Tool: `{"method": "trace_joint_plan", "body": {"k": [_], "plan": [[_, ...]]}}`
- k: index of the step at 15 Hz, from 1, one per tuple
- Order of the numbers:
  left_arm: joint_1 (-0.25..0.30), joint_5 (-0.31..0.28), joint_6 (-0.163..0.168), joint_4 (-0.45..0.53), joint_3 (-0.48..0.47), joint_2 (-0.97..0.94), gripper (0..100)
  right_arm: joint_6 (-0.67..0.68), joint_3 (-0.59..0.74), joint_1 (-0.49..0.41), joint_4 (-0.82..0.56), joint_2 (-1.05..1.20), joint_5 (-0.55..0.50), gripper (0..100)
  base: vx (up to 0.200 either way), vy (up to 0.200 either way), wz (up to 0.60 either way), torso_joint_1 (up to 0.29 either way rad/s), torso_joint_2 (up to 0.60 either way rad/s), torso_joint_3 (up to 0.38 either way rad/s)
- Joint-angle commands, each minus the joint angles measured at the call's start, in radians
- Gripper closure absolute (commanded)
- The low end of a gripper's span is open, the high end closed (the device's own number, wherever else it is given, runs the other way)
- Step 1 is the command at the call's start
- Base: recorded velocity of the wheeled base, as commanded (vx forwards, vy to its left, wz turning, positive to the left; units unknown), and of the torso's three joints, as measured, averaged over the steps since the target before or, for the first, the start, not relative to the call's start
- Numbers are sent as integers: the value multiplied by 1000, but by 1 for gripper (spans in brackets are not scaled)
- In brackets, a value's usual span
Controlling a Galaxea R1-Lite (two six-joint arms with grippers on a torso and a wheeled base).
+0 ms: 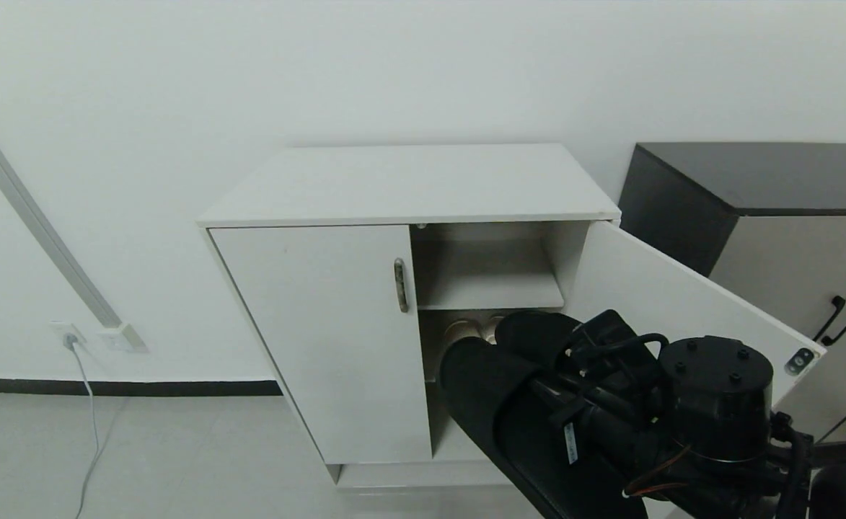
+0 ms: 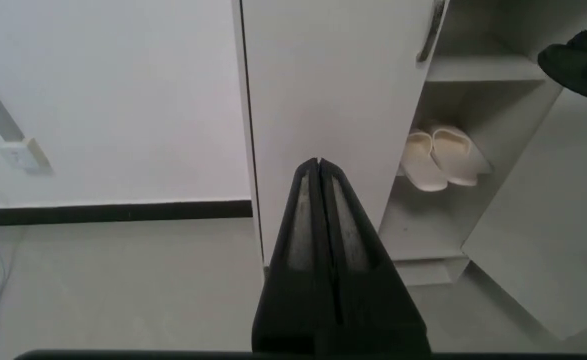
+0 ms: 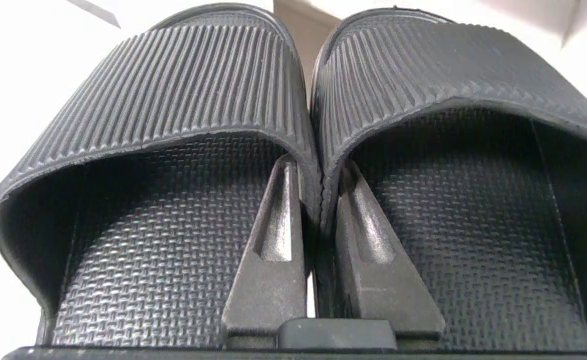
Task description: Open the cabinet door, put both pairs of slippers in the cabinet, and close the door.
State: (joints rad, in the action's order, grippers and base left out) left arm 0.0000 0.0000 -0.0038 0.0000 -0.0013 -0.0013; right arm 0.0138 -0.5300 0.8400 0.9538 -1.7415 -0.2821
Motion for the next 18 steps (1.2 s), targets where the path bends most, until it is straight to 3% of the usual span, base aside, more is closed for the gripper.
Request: {"method": "trace_joint_plan", "body": {"k": [1,11,18], "plan": [[0,0,-1,0,0,1,100,0,1,1,0,-3,0,100,0,0,0,-188,500,320],[0,-2,2,0,0,1,100,0,2,1,0,-3,3,100,0,0,0,-137,475,339],[0,-2,1,0,0,1,100,2,4,1,0,-1,3,100,0,0,0,-36,415,376]]}}
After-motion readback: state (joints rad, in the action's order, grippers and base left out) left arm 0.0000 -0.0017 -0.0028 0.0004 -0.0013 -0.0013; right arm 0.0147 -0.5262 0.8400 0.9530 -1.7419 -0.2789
